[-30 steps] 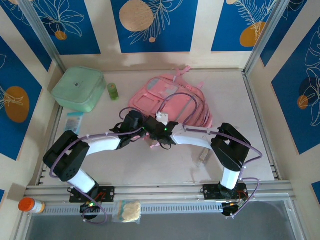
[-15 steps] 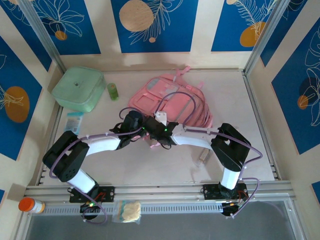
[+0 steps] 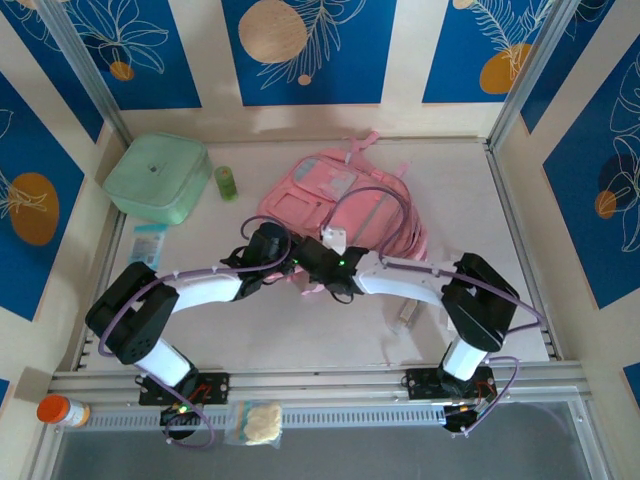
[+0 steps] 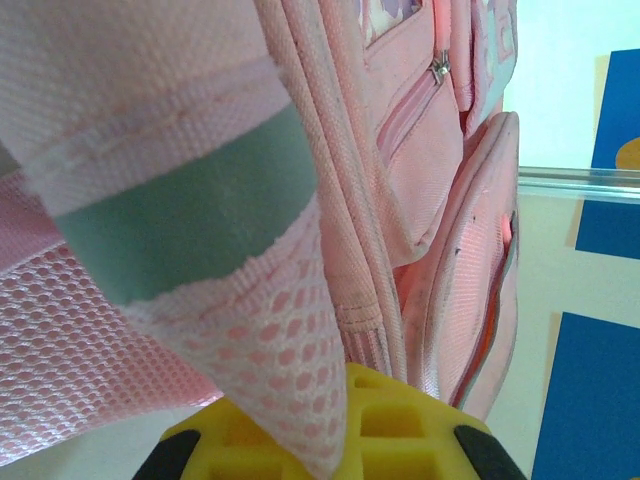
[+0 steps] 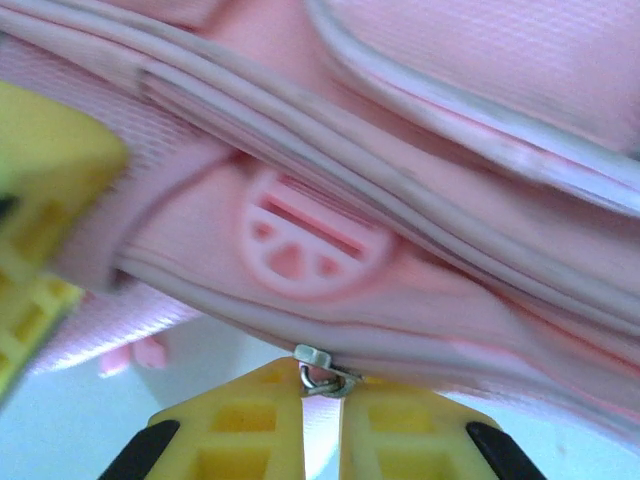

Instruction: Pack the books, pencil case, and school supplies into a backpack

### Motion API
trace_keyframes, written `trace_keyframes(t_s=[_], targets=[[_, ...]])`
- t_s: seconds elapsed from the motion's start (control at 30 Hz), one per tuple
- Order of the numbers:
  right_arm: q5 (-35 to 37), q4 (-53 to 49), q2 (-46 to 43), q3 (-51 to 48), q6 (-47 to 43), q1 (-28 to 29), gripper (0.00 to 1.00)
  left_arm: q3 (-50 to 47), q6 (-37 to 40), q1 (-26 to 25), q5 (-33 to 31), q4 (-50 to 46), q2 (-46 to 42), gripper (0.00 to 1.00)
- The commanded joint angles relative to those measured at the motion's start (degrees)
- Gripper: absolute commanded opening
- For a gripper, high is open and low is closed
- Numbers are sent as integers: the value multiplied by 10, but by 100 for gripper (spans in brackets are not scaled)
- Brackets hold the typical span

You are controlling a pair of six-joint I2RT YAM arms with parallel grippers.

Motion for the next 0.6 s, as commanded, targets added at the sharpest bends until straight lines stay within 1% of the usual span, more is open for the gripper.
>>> trace_keyframes(t_s=[0.0,0.17,0.27,0.37,0.47,0.57], targets=[[32,-90,-48,-35,63,3,13,9,17,7,-10,17,-24,0],[9,-102,-86,-68,65,0,14,14,21,11,-6,12,-22,0],[-47,-14,-103,-90,-5,-1,19,15,20,11,-4,18,-18,0],[-108,49,-107,-101,-52,-9,22,16,19,11,-4,21,-18,0],[-133,120,-107,-118,-69,-18,25,23,23,10,-1,12,-17,0],[-135,158,-99,-121,-80,-36,28,20,18,10,1,19,-16,0]])
